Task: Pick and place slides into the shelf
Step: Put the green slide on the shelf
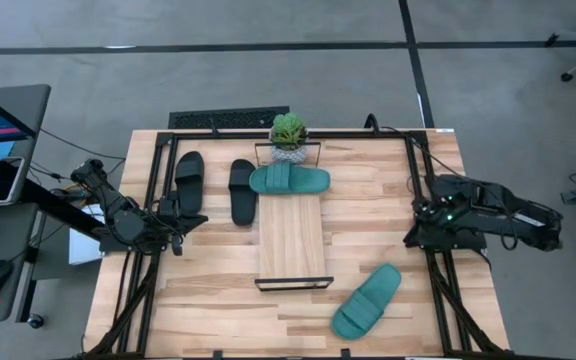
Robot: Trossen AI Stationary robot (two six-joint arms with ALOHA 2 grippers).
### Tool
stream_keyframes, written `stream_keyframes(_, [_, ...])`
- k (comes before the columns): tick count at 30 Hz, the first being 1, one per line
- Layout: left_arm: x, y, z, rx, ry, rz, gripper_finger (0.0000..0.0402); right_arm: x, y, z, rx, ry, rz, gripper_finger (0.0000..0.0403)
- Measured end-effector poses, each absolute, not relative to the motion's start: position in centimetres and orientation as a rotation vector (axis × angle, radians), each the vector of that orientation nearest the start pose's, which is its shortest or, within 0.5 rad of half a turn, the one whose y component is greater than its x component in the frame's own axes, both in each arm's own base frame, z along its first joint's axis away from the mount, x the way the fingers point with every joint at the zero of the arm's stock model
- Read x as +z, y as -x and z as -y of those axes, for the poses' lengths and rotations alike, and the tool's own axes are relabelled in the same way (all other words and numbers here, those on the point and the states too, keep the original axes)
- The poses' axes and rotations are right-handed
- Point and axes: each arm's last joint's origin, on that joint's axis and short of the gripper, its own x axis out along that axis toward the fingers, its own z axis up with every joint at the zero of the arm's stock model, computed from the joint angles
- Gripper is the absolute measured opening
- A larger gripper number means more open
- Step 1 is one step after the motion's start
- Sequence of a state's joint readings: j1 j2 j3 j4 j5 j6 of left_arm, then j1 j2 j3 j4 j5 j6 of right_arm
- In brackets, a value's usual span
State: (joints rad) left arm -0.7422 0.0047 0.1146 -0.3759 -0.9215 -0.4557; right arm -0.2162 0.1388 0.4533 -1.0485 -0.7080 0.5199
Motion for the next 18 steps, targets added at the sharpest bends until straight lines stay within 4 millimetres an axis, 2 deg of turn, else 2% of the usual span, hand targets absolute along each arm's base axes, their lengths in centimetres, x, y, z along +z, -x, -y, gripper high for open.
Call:
stream_keyframes(9, [16.9, -7.1, 3.4, 0.215, 0.257, -0.135, 0.0000, 22.1, -5.5, -1.6, 0.444, -0.788, -0.786, 0.0116])
stream_keyframes(18, [16.9, -7.1, 3.4, 0.214, 0.257, -0.134, 0.0000, 22.2, -7.5, -3.0, 0.491, -0.687, -0.867, 0.0116])
